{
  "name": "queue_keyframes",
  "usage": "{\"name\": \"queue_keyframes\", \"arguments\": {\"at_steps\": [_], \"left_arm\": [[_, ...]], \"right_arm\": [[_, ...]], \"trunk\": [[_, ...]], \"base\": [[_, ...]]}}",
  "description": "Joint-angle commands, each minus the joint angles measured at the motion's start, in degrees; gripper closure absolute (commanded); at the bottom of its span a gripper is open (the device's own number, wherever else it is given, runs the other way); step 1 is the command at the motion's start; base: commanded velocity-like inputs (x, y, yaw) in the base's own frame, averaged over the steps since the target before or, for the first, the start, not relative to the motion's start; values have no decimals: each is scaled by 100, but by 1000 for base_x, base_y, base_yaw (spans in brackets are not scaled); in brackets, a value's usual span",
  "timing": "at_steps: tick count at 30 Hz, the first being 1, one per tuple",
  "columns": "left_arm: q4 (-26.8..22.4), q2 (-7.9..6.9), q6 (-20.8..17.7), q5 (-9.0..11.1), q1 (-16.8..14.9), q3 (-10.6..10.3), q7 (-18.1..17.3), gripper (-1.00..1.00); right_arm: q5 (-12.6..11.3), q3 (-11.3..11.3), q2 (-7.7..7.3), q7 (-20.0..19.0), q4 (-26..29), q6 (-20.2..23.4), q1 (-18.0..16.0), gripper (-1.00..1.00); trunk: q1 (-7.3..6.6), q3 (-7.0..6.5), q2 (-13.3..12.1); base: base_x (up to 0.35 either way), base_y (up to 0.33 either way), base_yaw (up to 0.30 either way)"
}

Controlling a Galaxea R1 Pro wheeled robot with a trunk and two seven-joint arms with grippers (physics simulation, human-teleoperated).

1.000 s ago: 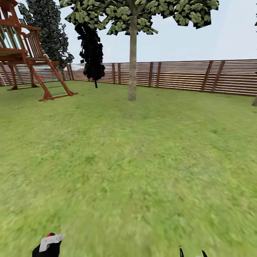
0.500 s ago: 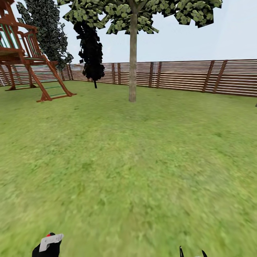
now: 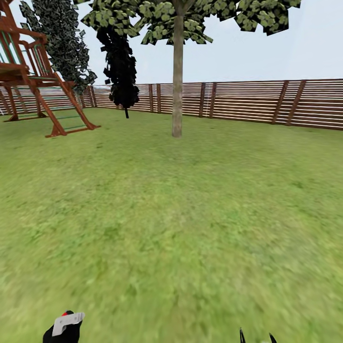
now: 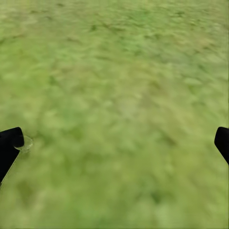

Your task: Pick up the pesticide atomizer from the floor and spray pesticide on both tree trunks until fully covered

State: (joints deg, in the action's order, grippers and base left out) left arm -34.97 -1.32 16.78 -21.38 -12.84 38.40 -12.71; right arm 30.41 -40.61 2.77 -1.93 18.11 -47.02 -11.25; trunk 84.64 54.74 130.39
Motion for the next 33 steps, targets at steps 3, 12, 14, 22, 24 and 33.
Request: {"name": "queue_keyframes", "arguments": {"at_steps": [3, 12, 14, 22, 24, 33], "left_arm": [[-1, 0, 0, 3, -1, 0, -4, 100], [-1, 0, -8, 3, -1, 0, -4, 100], [-1, 0, -8, 3, -2, 0, -4, 100], [-1, 0, -8, 3, -2, 2, -4, 100], [-1, 0, -8, 3, -2, 1, -4, 100], [-1, 0, -8, 3, -2, 1, -4, 100]], "right_arm": [[0, 0, -2, 0, 0, 0, 0, -100], [0, 0, 1, 0, 0, 0, 0, -100], [0, 0, 1, 0, 0, 0, 0, -100], [0, 0, -1, 0, 0, 0, 0, -100], [0, 0, 0, 0, 0, 0, 0, -100], [0, 0, 3, 0, 0, 0, 0, -100]], "trunk": [[0, 0, 0], [0, 0, 0], [0, 0, 0], [0, 0, 0], [0, 0, 0], [0, 0, 0]], "base": [[340, 0, 0], [340, 0, 0], [340, 0, 0], [340, 0, 0], [340, 0, 0], [340, 0, 0]]}}
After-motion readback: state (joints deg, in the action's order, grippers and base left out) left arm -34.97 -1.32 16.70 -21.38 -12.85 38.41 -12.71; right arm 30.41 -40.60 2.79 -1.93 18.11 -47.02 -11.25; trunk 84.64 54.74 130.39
